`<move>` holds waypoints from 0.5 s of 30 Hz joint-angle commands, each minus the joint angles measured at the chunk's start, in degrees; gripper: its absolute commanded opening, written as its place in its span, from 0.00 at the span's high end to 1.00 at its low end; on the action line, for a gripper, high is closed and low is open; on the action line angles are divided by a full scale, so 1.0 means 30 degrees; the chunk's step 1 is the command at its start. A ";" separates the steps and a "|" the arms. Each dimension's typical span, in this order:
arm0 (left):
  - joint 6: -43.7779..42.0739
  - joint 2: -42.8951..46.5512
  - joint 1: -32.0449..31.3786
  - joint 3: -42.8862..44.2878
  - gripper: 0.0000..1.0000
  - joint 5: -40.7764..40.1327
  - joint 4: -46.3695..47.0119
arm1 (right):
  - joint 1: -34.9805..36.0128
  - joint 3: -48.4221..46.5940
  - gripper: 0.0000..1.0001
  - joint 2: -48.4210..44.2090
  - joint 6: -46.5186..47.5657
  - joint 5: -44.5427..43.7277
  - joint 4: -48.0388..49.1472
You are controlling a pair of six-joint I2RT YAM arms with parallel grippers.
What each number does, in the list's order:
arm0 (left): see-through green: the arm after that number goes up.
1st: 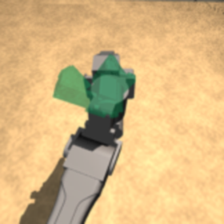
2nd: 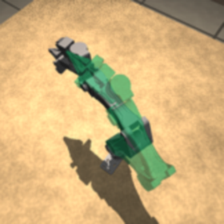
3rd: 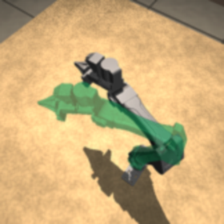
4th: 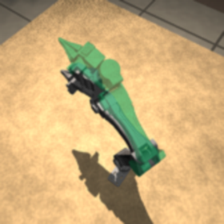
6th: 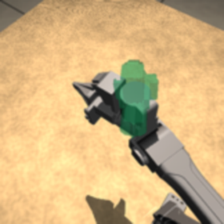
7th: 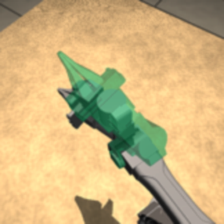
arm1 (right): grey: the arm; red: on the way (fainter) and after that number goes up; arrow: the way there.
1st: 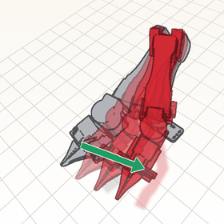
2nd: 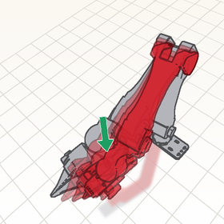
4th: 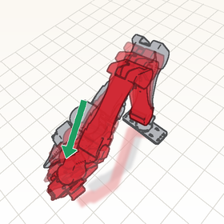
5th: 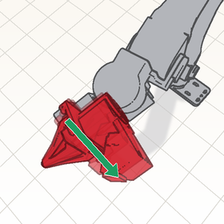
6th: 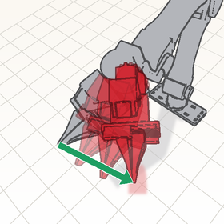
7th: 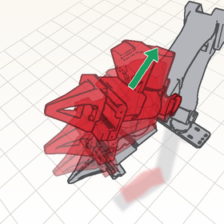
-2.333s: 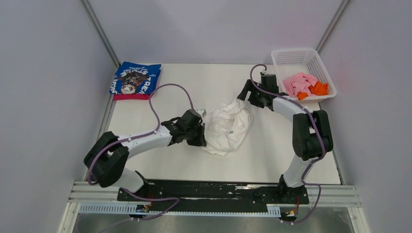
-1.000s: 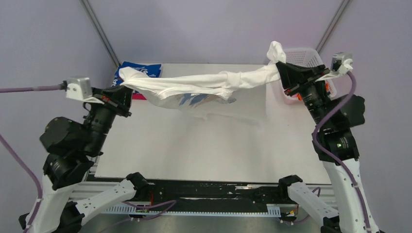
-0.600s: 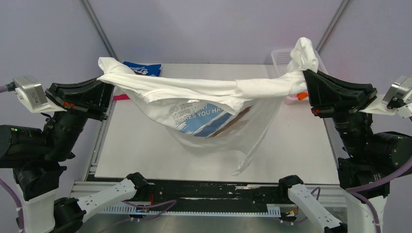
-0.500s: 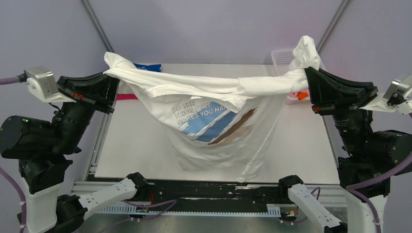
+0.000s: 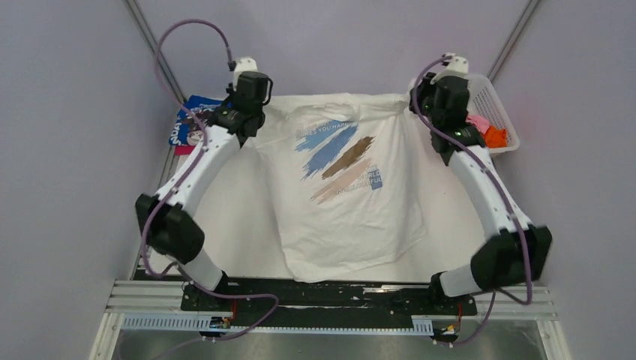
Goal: Fold and stack the t-shirts
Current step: Flatten out the tshirt
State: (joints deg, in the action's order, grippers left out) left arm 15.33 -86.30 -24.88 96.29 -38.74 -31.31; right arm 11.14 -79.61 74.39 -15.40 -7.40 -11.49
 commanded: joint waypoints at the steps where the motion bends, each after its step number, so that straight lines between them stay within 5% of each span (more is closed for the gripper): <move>1: 0.2619 -0.4326 0.1243 -0.0792 0.40 0.0838 -0.1326 | -0.0873 -0.0515 0.86 0.6892 -0.0944 0.0659 0.1018; 3: 0.3594 -0.7598 0.1814 0.0934 0.15 0.1033 -0.2671 | -0.0923 -0.3081 0.56 0.9876 -0.0834 0.1236 0.1349; 5: 0.4283 -0.9462 0.2365 0.3735 0.02 0.1270 -0.4689 | -0.0929 -0.5138 0.13 1.1712 -0.1016 0.1773 0.0371; 6: 0.4332 -0.9815 0.2528 0.5081 0.01 0.1485 -0.5066 | -0.0903 -0.5693 0.02 1.2092 -0.1206 0.2050 -0.0185; 15: 0.3675 -0.7108 0.2358 0.1154 0.00 0.7853 -0.2109 | -0.0798 0.0527 0.00 0.7147 -0.3501 0.4118 -0.0478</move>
State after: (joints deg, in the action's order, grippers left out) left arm 25.34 -115.94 -16.97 104.99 -25.15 -42.52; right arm 8.32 -85.19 107.46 -20.91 1.21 -14.94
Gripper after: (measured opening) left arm 0.998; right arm 0.998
